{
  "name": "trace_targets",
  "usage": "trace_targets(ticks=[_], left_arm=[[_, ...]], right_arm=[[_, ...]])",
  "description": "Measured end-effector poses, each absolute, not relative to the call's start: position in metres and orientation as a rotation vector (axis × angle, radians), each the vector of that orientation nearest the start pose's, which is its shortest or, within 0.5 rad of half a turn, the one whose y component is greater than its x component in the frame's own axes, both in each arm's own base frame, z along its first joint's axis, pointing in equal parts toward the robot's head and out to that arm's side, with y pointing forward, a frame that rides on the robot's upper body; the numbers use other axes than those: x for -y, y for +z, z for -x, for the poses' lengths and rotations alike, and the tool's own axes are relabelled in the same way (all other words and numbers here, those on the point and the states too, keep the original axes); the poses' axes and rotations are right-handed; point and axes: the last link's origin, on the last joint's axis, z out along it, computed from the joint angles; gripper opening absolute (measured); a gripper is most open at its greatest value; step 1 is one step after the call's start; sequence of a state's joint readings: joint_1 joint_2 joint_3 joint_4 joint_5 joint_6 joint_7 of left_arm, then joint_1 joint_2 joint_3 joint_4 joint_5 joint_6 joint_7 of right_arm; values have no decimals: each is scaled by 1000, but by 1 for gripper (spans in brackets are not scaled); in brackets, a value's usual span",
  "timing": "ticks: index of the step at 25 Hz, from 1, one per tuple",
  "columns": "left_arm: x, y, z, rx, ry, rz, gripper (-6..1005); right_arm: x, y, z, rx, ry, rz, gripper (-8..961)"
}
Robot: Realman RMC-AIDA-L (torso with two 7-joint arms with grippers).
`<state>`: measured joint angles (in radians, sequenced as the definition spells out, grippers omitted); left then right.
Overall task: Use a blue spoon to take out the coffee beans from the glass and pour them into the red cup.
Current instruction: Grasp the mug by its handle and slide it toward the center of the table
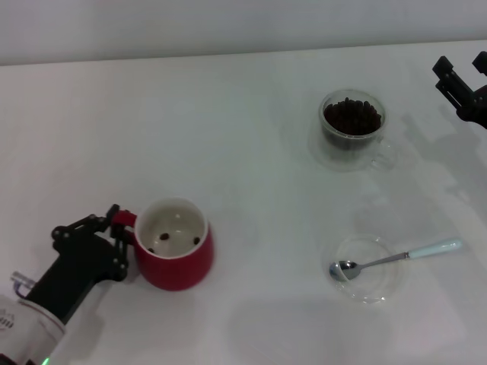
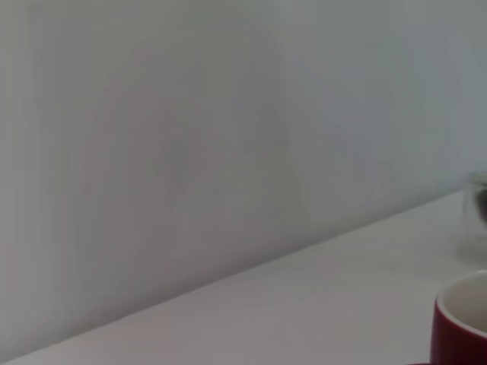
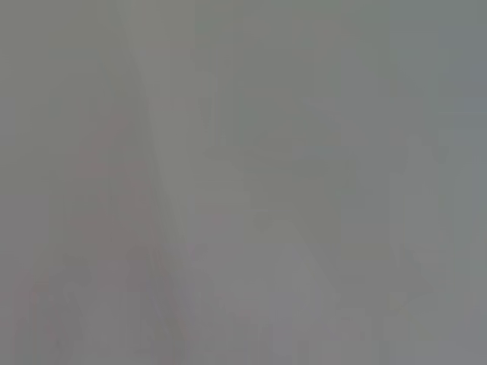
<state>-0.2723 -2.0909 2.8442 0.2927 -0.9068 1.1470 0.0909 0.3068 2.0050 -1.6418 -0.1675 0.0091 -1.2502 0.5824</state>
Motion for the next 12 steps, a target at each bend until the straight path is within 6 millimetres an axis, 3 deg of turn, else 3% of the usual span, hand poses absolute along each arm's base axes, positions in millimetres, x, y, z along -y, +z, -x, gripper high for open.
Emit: trace_targets(ticks=[12], left_arm=[[-244, -112, 306, 332, -551, 2127, 93]], right_arm=[[-305, 25, -356, -699, 906, 1641, 814]])
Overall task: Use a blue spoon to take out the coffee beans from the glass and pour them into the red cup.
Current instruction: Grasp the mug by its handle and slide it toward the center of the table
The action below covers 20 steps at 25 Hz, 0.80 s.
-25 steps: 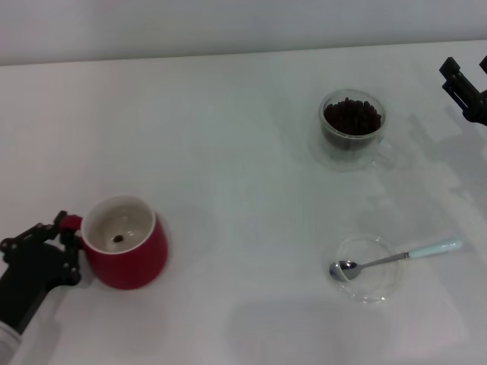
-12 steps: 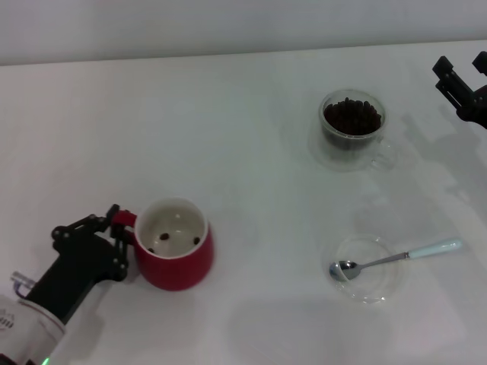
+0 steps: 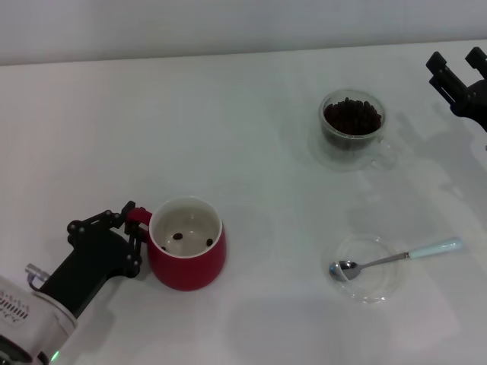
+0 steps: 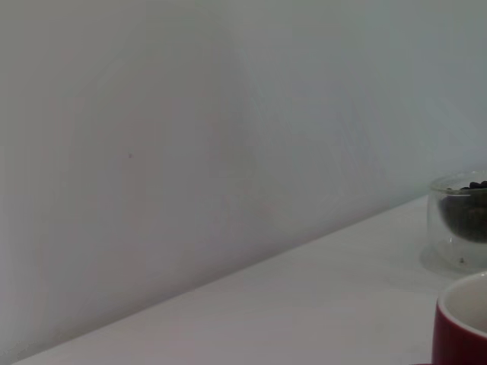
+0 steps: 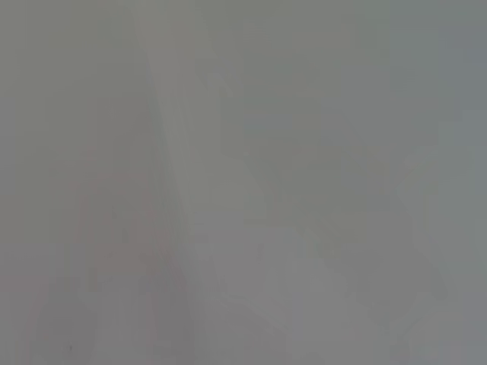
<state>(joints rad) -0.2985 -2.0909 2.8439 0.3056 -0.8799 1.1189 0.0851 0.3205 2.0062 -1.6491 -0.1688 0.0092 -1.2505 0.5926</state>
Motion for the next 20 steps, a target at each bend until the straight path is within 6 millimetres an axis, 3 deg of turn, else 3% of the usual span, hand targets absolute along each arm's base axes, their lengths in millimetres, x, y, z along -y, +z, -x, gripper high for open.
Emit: trace_targets(ticks=[13, 20], left_arm=[[-249, -122, 300, 363, -537, 2167, 93], [-244, -121, 302, 383, -541, 2152, 230]], right_arm=[[-307, 25, -354, -693, 913, 1643, 815], [-305, 25, -355, -693, 916, 1640, 814]])
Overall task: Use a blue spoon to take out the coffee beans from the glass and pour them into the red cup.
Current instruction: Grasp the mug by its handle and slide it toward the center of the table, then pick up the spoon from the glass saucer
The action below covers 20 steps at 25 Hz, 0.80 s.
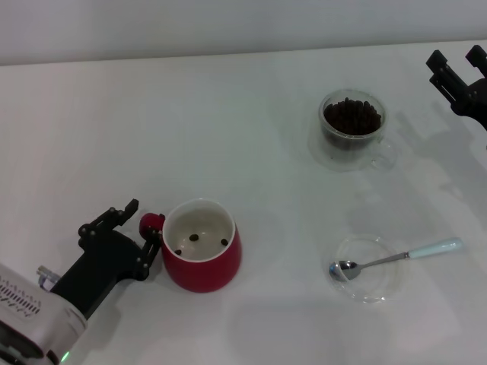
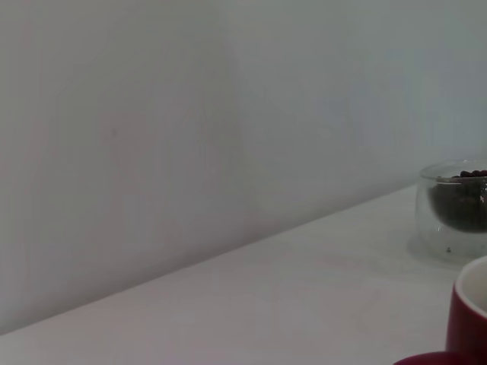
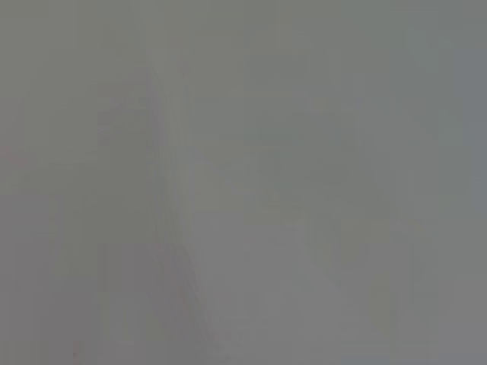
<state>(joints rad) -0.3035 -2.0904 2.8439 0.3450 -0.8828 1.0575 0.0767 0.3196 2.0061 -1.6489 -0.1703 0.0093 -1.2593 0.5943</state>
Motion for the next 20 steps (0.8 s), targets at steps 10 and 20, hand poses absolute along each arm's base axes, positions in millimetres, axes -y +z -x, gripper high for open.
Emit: trace_targets(ticks=[10, 20], left_arm=[[-221, -109, 313, 398, -587, 2083, 615], [-194, -95, 323, 408, -631, 2003, 739]], right_arm=[[-301, 27, -357, -693, 923, 1633, 814], [-297, 31, -361, -716, 940, 1609, 813]])
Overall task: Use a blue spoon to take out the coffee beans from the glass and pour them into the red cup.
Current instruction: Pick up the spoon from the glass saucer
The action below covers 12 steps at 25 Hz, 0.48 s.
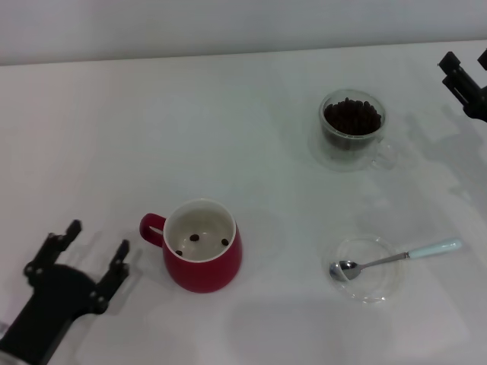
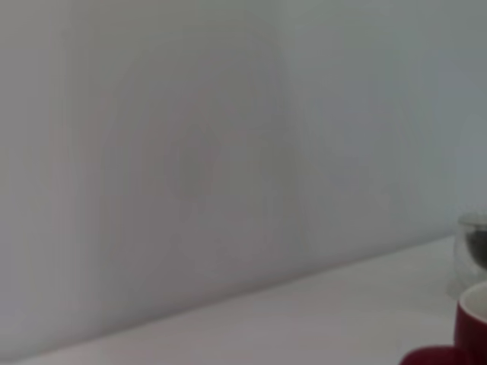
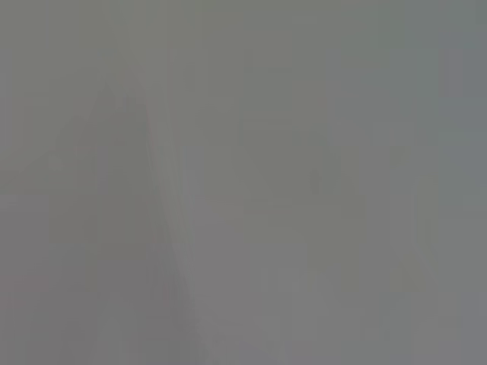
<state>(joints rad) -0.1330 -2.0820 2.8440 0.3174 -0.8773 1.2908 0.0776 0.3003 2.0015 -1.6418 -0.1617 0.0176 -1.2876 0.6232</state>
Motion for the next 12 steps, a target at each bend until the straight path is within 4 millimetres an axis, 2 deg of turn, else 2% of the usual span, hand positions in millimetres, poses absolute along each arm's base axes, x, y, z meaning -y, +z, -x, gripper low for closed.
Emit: trace_targets(ticks=[6, 9, 12], left_arm=[[-174, -73, 323, 346, -721, 1889, 737], [-171, -61, 325, 329, -752, 1834, 735], [-172, -51, 329, 410, -803, 1754, 732]], right_arm=[[-286, 45, -374, -831, 1015, 1564, 812], [-271, 55, -386, -919, 1069, 1549, 812], [-252, 63, -395, -992, 1118, 1544, 812]])
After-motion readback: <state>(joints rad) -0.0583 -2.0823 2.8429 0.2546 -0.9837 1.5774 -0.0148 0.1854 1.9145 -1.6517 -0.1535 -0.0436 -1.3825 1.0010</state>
